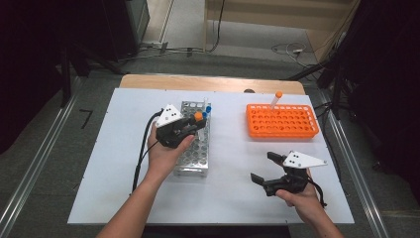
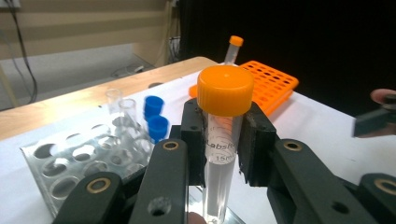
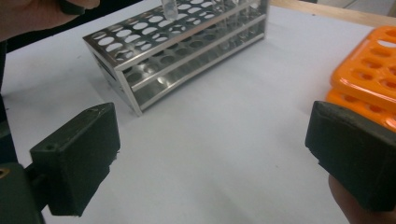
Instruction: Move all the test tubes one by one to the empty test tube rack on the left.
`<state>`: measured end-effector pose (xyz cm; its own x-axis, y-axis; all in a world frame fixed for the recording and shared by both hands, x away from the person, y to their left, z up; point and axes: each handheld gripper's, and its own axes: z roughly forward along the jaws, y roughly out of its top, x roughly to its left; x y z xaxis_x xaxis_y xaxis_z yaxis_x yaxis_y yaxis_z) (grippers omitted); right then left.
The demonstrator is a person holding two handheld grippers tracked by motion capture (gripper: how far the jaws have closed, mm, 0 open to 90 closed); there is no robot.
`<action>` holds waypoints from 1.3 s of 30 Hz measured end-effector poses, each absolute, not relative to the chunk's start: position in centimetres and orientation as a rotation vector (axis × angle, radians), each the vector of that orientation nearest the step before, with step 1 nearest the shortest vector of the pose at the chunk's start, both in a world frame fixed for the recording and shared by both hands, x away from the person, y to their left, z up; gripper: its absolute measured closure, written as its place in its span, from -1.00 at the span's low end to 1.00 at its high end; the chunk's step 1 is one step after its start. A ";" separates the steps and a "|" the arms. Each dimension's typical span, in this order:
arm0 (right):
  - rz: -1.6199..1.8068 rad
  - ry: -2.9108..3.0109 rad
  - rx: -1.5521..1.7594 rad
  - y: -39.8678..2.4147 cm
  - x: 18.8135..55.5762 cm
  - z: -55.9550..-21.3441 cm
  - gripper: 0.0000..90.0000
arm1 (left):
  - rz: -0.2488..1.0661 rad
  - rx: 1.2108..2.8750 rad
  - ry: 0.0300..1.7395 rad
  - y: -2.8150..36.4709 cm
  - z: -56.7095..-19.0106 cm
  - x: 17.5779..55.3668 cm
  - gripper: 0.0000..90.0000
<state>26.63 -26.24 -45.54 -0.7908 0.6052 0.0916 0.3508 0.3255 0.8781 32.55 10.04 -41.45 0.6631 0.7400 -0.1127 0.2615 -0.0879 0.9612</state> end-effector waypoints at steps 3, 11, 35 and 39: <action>1.446 2.329 0.888 -27.1 26.6 -45.8 -0.96 | 0.502 1.650 0.837 9.8 -41.6 33.3 0.66; 1.439 2.312 0.929 -28.5 26.5 -46.1 -0.96 | 0.531 1.620 0.859 9.0 -42.2 34.9 0.67; 1.444 2.310 0.939 -28.7 26.8 -46.2 -0.94 | 0.589 1.745 0.908 7.6 -42.8 35.5 0.60; 1.442 2.308 0.943 -28.7 26.8 -46.2 -0.94 | 0.613 1.760 0.900 7.2 -42.8 35.3 0.55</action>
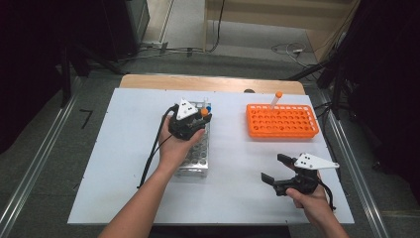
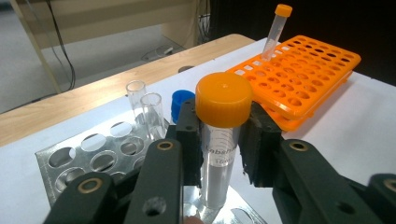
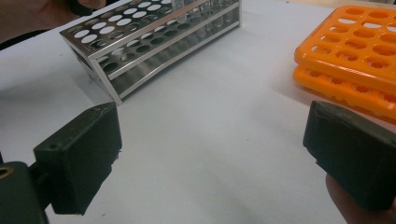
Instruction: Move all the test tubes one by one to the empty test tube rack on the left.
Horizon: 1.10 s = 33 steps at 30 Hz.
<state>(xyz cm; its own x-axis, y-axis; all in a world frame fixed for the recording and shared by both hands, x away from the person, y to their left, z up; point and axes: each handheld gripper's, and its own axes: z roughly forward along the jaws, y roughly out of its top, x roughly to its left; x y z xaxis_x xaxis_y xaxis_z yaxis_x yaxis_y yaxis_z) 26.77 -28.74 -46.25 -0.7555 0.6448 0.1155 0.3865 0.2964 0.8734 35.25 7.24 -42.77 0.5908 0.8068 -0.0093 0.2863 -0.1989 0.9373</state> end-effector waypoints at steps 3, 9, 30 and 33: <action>1.444 2.307 0.948 -28.8 26.8 -46.3 -0.94 | 0.622 1.770 0.892 7.0 -42.7 35.1 0.46; 1.450 2.306 0.946 -28.9 26.9 -46.3 -0.93 | 0.607 1.763 0.905 7.1 -42.7 35.1 0.42; 1.388 2.139 1.055 -28.3 33.9 -44.5 -0.91 | 0.402 1.683 0.890 10.5 -42.9 30.4 -0.92; 1.372 2.124 1.066 -28.0 35.4 -44.2 -0.91 | 0.385 1.678 0.881 11.0 -43.0 29.4 -0.97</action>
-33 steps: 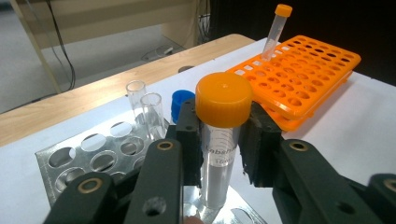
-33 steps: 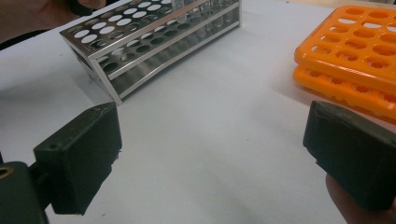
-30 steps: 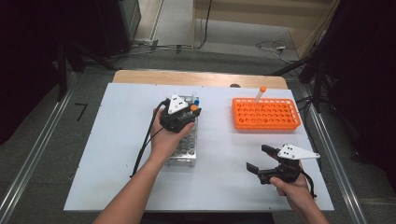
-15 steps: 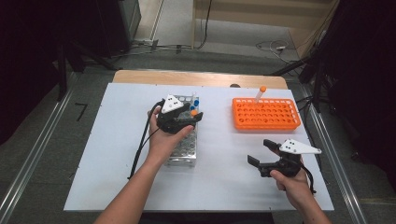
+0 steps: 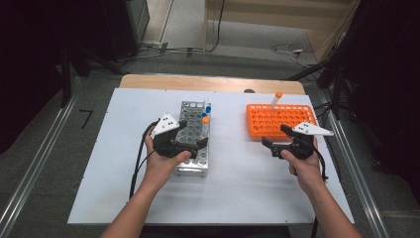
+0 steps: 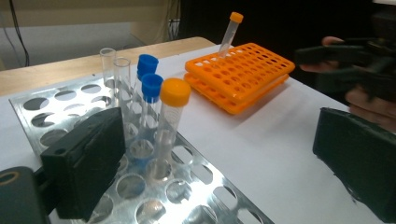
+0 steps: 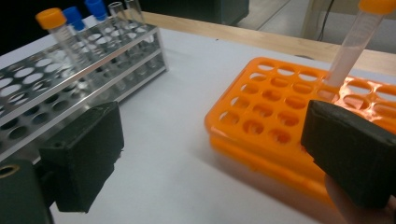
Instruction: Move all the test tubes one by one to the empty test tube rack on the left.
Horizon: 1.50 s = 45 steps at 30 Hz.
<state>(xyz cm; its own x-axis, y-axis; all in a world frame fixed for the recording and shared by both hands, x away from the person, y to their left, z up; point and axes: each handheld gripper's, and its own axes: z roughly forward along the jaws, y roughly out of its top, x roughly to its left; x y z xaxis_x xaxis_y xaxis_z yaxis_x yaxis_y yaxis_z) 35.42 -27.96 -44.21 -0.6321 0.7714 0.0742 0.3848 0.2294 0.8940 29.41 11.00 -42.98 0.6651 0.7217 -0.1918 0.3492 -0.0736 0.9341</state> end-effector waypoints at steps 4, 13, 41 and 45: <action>1.352 2.106 1.100 -27.5 37.6 -44.1 -0.90 | 0.378 1.670 0.871 11.7 -42.9 28.1 -1.00; 1.309 2.010 1.263 -27.6 42.6 -45.0 -0.66 | 0.359 1.658 0.872 12.7 -43.6 26.1 -1.00; 1.116 1.823 1.430 -26.8 47.6 -45.4 0.62 | 0.336 1.654 0.878 12.9 -43.9 25.7 -1.00; 1.145 1.803 1.396 -27.0 47.2 -44.7 0.62 | 0.341 1.651 0.874 12.9 -43.7 25.7 -1.00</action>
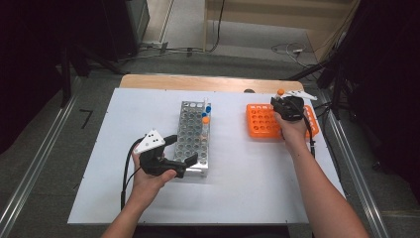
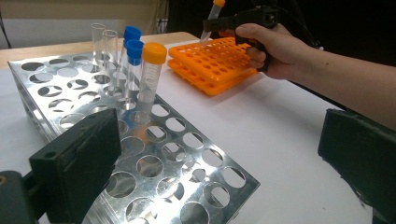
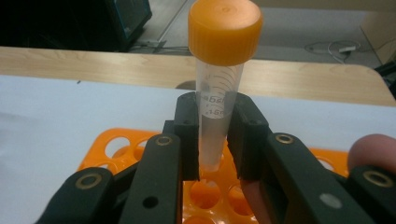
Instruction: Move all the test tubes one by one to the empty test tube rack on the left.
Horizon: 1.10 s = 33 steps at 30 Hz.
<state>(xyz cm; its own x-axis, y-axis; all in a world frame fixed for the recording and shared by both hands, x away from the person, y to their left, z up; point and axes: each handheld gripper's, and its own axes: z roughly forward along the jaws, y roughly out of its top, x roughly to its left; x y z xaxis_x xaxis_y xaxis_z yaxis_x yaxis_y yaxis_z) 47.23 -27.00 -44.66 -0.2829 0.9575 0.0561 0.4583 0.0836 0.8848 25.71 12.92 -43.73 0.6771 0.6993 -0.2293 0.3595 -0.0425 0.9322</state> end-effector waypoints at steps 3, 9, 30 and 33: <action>1.176 1.791 1.375 -27.2 46.6 -43.9 0.62 | 0.339 1.652 0.867 12.9 -43.6 25.8 -1.00; 1.247 1.859 1.254 -26.4 44.3 -42.3 0.62 | 0.342 1.660 0.848 12.4 -43.2 25.8 -0.98; 1.389 2.165 0.900 -21.6 32.1 -41.8 0.62 | 0.316 1.685 0.728 7.9 -41.4 26.4 -0.68; 1.399 2.205 0.859 -20.9 30.8 -42.0 0.62 | 0.305 1.692 0.695 7.0 -41.1 26.6 -0.49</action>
